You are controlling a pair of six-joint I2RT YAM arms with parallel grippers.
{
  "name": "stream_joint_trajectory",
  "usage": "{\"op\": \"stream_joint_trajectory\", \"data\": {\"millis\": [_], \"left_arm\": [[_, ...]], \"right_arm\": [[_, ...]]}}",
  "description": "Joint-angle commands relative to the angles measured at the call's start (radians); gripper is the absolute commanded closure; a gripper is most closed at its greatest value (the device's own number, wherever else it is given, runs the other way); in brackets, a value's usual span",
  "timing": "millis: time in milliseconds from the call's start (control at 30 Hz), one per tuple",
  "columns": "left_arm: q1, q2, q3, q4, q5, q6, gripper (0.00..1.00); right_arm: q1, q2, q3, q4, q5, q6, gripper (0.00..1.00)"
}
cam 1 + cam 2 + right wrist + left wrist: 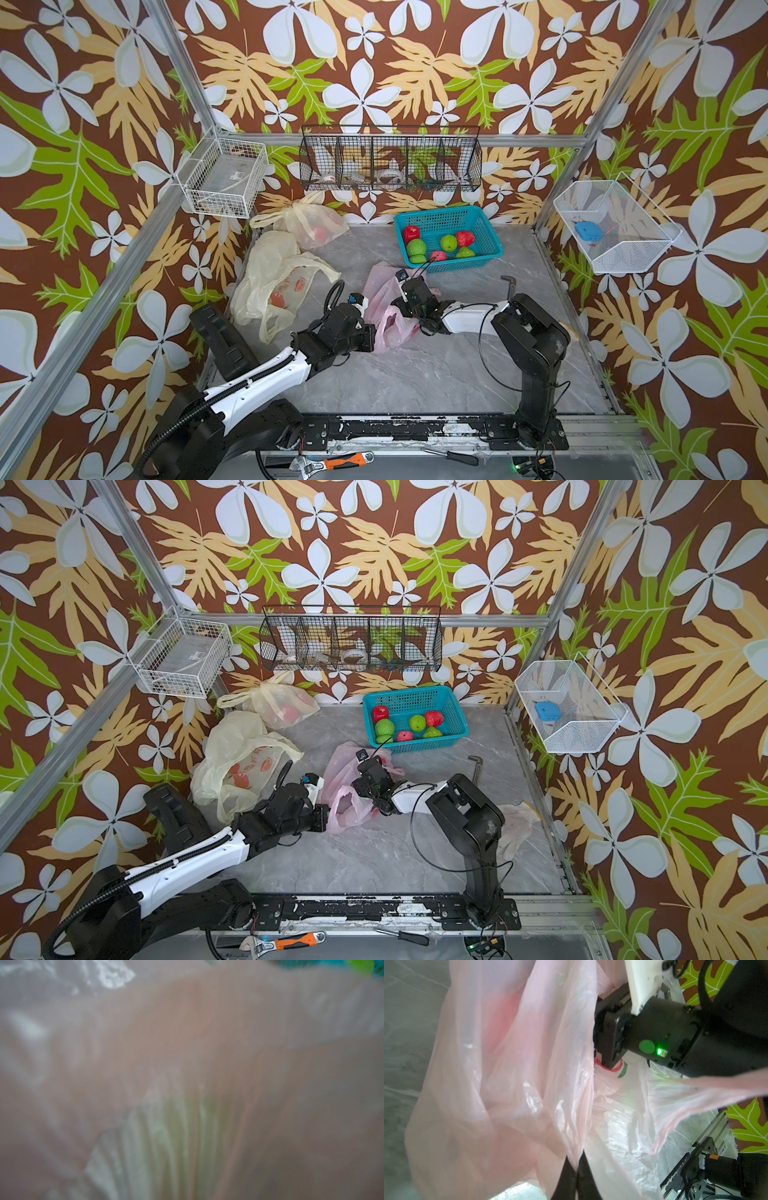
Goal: Untie the knot of a plastic bag & take out the apple
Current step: Pick up the apple from the plastic bag.
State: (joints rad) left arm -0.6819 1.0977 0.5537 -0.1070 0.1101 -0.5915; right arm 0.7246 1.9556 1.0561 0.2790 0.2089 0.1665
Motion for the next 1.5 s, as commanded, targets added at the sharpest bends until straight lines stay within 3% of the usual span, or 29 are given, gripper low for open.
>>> {"op": "stream_joint_trajectory", "data": {"millis": [0,100,200,500,700,967,1467], "left_arm": [[-0.001,-0.017,-0.014,-0.007,-0.006,0.01,1.0],[-0.001,-0.032,-0.023,-0.006,-0.023,0.008,1.0],[-0.001,-0.026,-0.022,-0.003,-0.032,0.012,1.0],[-0.001,0.018,0.006,0.013,-0.045,0.012,1.0],[-0.001,-0.003,0.005,0.008,-0.093,-0.018,1.0],[-0.001,-0.029,0.008,0.001,-0.102,-0.037,1.0],[-0.001,-0.036,-0.008,0.018,-0.1,-0.05,1.0]], "right_arm": [[0.001,0.009,0.001,0.074,-0.071,-0.01,0.36],[0.004,-0.018,-0.048,0.118,-0.092,-0.017,0.54],[0.009,-0.072,-0.11,0.146,-0.099,-0.038,0.62],[0.14,-0.289,-0.28,0.105,-0.065,-0.128,0.62],[0.232,-0.421,-0.378,0.064,-0.019,-0.083,0.61],[0.243,-0.646,-0.44,0.02,-0.098,-0.002,0.6],[0.238,-0.894,-0.379,-0.141,-0.127,-0.08,0.54]]}}
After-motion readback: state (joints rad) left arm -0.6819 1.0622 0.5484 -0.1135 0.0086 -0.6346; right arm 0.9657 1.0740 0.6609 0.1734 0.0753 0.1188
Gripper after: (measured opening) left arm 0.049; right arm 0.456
